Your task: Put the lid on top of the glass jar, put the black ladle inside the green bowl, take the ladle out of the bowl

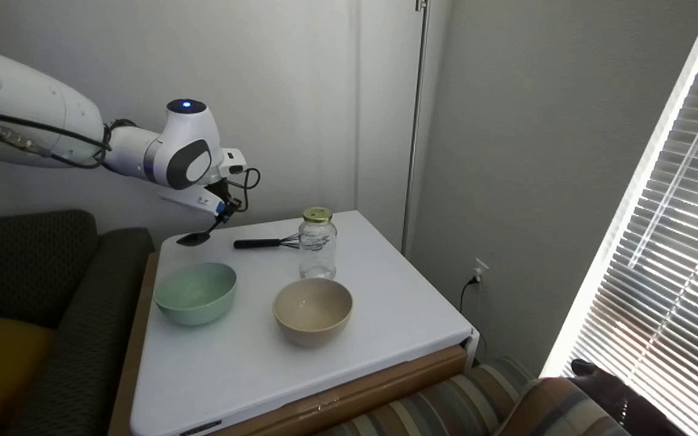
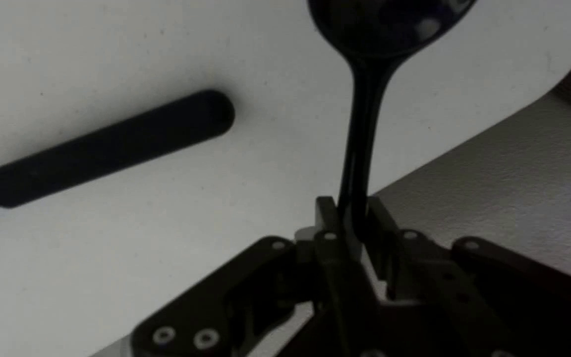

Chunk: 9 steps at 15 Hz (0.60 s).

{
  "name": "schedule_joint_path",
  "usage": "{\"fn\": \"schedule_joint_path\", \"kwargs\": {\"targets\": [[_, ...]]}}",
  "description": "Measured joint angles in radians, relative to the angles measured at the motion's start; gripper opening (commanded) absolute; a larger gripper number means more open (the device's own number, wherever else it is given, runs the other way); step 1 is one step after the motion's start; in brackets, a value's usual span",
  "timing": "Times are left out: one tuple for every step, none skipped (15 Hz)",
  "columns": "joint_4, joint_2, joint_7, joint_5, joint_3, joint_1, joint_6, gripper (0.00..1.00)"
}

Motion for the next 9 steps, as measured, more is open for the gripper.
{"fn": "schedule_joint_path", "kwargs": {"targets": [[0.006,-0.006,-0.008,0.0,0.0,-0.003,-0.001,0.04],[0.009,-0.016,-0.017,0.0,0.0,-0.007,-0.001,0.04],[0.009,-0.027,-0.023,-0.001,0.0,-0.011,-0.003,0.04],[0.01,-0.039,-0.026,-0.002,0.0,-0.017,-0.007,0.04],[0.01,-0.054,-0.026,-0.004,-0.004,-0.022,-0.015,0.04],[0.011,-0.069,-0.026,-0.009,-0.009,-0.028,-0.026,0.04],[0.011,-0.087,-0.026,-0.015,-0.016,-0.032,-0.043,0.04],[0.01,-0.106,-0.025,-0.021,-0.025,-0.036,-0.065,0.04],[0.009,-0.125,-0.025,-0.027,-0.036,-0.039,-0.091,0.04]]}}
